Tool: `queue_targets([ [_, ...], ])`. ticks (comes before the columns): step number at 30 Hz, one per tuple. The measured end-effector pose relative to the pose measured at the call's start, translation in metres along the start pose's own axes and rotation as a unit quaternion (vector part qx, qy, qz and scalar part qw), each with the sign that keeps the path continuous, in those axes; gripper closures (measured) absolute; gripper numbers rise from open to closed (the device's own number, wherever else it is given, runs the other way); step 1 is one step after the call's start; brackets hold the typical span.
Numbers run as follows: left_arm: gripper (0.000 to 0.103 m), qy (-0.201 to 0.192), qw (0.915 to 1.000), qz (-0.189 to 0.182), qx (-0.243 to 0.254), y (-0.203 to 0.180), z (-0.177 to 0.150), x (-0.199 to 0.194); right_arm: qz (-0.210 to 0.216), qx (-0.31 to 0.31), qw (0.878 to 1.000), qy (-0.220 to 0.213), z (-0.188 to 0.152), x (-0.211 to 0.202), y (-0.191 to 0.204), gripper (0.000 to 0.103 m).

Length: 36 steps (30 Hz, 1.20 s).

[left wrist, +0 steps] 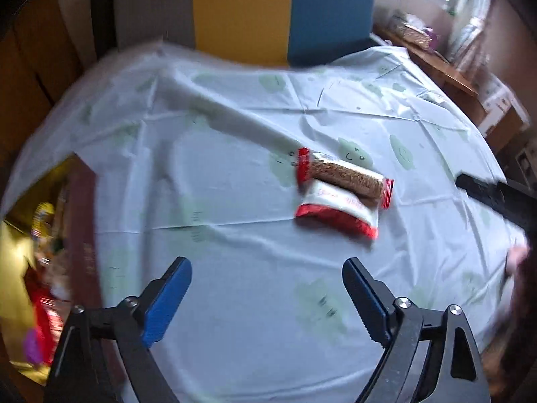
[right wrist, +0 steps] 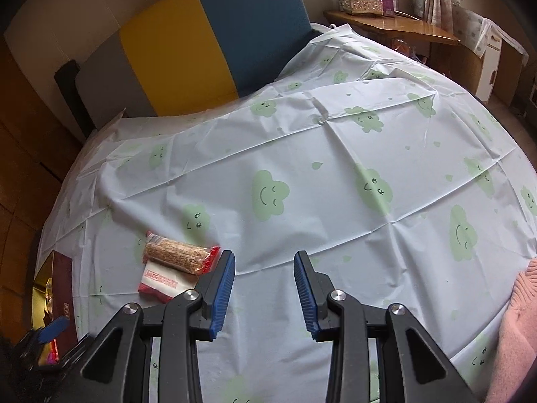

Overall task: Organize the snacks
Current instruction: 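Move both grippers back over the cracker pack and sesame bar on the cloth, then grasp the white-and-red cracker pack with the left gripper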

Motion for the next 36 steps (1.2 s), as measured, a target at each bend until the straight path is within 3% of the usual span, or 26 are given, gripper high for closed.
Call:
queue_targets([
  [7, 0.020, 0.066, 0.9941, -0.015, -0.084, -0.032, 0.016, 0.053, 0.028, 0.011, 1.000, -0.001, 0.003, -0.004, 0.006, 0.065],
  [15, 0.019, 0.078, 0.9926, 0.035, -0.085, -0.044, 0.029, 0.087, 0.057, 0.023, 0.998, 0.002, 0.003, -0.009, 0.012, 0.065],
  [21, 0.015, 0.074, 0.9951, 0.063, -0.016, -0.049, 0.029, 0.100, 0.064, 0.018, 0.998, 0.010, 0.000, -0.009, 0.017, 0.064],
  [29, 0.018, 0.064, 0.9899, 0.051, 0.116, -0.029, 0.010, 0.063, 0.056, 0.025, 0.998, 0.015, -0.002, -0.007, 0.012, 0.064],
  [35, 0.018, 0.052, 0.9949, 0.037, 0.078, 0.011, 0.009, 0.042, 0.039, 0.014, 0.999, 0.019, -0.005, -0.004, 0.011, 0.064],
  [36, 0.022, 0.045, 0.9960, 0.034, 0.070, 0.014, 0.010, 0.039, 0.036, 0.013, 0.999, 0.020, -0.005, -0.003, 0.010, 0.064],
])
Point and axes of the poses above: each gripper's, at about its wrist camera, not at the fingertips, and x roughly the way its jaws point, y to its left, z to its top, the point moved 7 cm from there along x, roughly the way its jaws point, and after that the axes turned 11 degrees about -y, right-handed, at the moved point
